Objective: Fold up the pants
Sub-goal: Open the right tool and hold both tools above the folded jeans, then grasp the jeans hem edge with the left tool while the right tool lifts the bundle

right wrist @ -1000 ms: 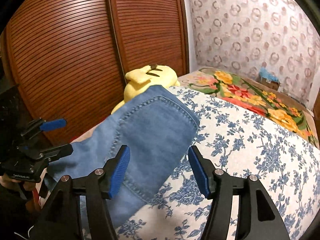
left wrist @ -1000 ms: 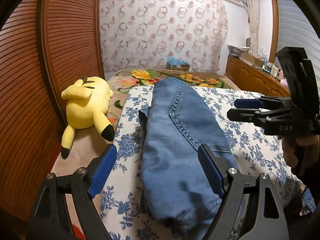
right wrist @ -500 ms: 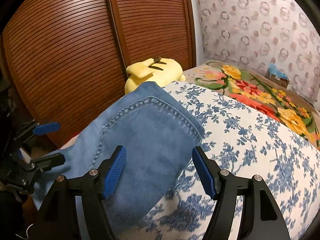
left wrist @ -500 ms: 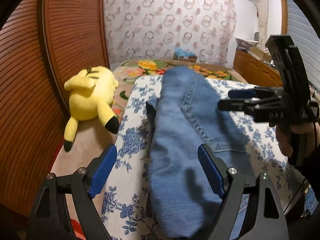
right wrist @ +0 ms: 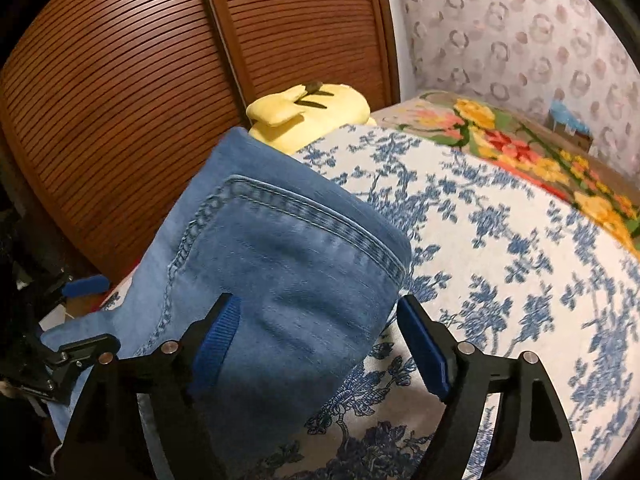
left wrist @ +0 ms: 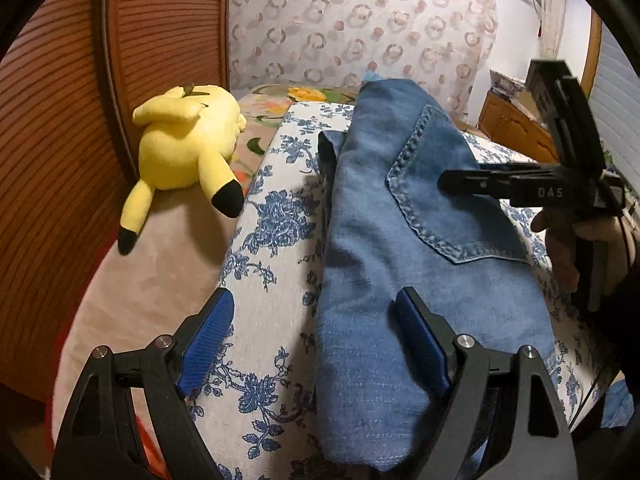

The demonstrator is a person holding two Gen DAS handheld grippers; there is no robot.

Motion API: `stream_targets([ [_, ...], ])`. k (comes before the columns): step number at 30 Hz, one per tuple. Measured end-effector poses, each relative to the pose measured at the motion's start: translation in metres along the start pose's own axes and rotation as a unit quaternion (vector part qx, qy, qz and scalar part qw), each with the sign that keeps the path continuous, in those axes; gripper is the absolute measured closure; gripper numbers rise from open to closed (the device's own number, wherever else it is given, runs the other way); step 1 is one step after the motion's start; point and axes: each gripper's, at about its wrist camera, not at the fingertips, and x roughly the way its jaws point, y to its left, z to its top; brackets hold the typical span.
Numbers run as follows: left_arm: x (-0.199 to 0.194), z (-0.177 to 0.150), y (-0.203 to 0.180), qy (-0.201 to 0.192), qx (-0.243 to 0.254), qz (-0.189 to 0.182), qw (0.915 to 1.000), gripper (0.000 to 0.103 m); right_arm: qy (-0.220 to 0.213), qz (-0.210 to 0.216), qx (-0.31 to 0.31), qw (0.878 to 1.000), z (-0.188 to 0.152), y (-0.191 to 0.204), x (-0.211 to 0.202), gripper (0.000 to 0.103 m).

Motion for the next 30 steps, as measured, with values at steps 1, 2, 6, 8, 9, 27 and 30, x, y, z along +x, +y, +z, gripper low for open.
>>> stream_targets([
  [1, 0.000, 0.000, 0.001, 0.000, -0.003, -0.004, 1.0000, 0.019, 0.004, 0.004, 0.004, 1.000, 0.000, -0.002, 0.003, 0.019],
  [2, 0.000, -0.001, 0.001, 0.000, -0.006, -0.006, 1.0000, 0.019, 0.006, 0.009, 0.007, 1.000, 0.001, -0.003, 0.005, 0.019],
  [6, -0.002, -0.003, 0.001, -0.003, -0.008, -0.012, 0.9999, 0.019, 0.015, 0.033, 0.007, 0.999, 0.006, -0.005, 0.015, 0.019],
  [8, -0.004, -0.004, 0.003, -0.003, -0.009, -0.017, 0.9998, 0.023, 0.017, 0.037, 0.002, 0.999, 0.008, -0.003, 0.019, 0.019],
  [9, -0.005, -0.005, 0.004, -0.002, -0.012, -0.026, 0.9996, 0.028, 0.017, 0.039, -0.001, 0.999, 0.008, -0.002, 0.021, 0.019],
  [27, -0.028, -0.012, -0.018, -0.006, -0.012, -0.070, 0.9975, 0.090, -0.054, 0.082, -0.028, 0.995, 0.012, 0.009, -0.011, 0.080],
  [30, -0.037, -0.006, -0.017, -0.018, -0.011, -0.064, 0.9977, 0.092, -0.072, 0.081, -0.051, 0.993, 0.021, 0.021, -0.026, 0.082],
])
